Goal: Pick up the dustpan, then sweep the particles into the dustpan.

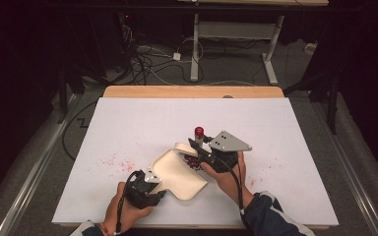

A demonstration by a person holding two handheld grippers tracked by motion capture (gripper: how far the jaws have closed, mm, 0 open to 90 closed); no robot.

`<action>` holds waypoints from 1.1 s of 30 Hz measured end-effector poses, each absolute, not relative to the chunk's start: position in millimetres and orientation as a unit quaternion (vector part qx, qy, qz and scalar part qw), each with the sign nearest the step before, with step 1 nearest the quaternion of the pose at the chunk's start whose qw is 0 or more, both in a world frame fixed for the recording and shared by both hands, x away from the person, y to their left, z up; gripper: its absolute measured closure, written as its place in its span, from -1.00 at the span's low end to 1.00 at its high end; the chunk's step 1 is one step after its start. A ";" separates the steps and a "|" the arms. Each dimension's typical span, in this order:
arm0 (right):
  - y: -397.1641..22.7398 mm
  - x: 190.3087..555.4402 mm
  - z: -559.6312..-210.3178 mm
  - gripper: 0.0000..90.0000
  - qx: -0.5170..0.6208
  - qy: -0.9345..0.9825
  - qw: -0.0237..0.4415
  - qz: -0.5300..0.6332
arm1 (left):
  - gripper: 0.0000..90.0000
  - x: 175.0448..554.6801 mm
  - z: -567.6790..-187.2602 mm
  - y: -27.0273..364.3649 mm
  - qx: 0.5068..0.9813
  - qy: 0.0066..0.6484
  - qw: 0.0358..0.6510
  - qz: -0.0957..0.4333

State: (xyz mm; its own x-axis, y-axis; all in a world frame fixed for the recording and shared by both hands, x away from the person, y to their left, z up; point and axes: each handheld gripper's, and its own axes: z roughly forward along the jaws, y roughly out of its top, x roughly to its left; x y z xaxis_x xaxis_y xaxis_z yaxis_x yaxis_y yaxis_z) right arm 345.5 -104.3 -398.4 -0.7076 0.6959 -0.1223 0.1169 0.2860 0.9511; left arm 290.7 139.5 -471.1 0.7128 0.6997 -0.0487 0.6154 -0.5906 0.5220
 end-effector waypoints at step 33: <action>-93.8 331.6 -391.5 0.55 0.250 0.747 0.245 0.565 | 0.41 291.8 -471.3 126.3 0.878 0.392 0.259 0.096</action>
State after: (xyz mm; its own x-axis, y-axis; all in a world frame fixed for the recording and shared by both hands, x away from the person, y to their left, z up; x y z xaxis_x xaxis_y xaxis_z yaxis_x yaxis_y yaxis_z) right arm 331.6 -93.8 -391.5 -0.7544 0.6510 -0.0840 0.0968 0.2369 0.9667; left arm 291.8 126.3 -471.3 0.6748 0.7373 -0.0339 0.6372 -0.5588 0.5308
